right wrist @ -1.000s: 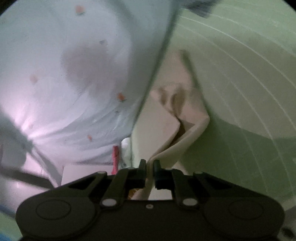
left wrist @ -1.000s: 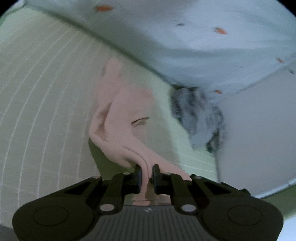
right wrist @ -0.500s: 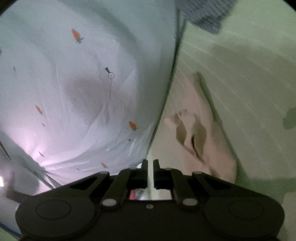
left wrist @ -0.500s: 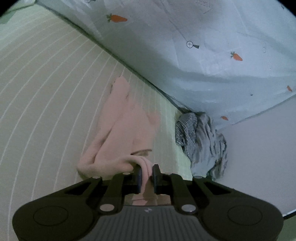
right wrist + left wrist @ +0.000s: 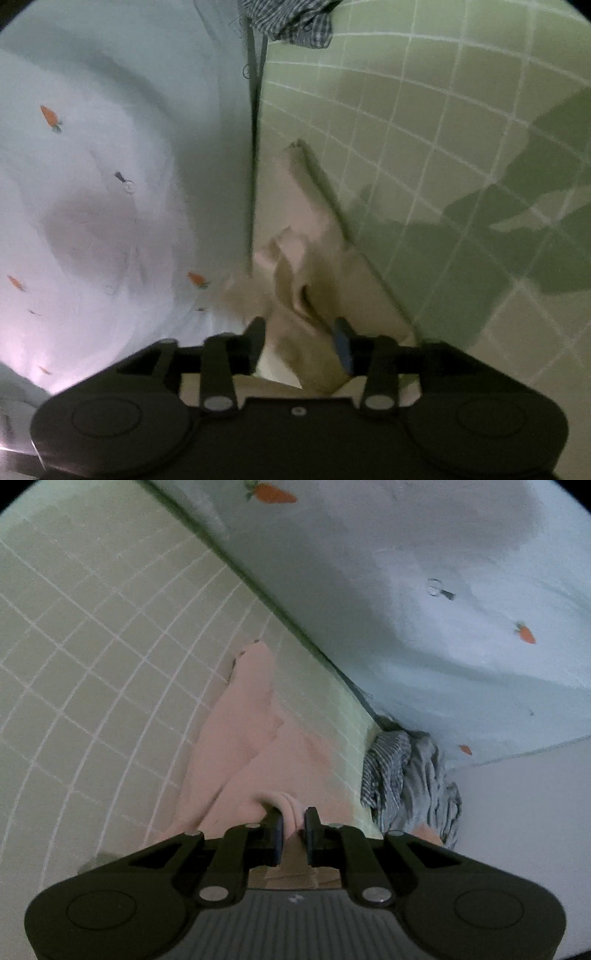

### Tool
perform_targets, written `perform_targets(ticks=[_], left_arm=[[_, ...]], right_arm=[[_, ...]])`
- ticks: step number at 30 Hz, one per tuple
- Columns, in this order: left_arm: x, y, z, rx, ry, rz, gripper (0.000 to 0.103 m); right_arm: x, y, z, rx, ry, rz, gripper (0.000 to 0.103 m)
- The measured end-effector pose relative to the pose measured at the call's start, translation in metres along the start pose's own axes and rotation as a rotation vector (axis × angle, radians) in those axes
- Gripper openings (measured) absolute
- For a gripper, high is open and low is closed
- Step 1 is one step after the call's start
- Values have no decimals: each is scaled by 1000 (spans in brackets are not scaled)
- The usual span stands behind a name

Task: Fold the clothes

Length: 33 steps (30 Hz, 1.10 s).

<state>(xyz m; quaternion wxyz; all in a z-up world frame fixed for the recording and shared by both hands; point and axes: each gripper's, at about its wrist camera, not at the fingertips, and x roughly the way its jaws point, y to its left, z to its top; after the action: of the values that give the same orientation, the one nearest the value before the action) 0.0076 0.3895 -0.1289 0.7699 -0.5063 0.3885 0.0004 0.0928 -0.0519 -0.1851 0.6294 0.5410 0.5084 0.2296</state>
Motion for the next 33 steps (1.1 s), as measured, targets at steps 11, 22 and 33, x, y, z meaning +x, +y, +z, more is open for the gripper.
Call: perform_targets(ticks=[11, 22, 33], left_arm=[[37, 1, 38, -15, -74, 10, 38], [66, -5, 15, 350, -13, 246, 67], [67, -16, 3, 397, -50, 236, 9]], right_arm=[[50, 54, 17, -384, -25, -152, 80], [94, 64, 13, -597, 29, -301, 80], [118, 89, -12, -937, -7, -379, 30]])
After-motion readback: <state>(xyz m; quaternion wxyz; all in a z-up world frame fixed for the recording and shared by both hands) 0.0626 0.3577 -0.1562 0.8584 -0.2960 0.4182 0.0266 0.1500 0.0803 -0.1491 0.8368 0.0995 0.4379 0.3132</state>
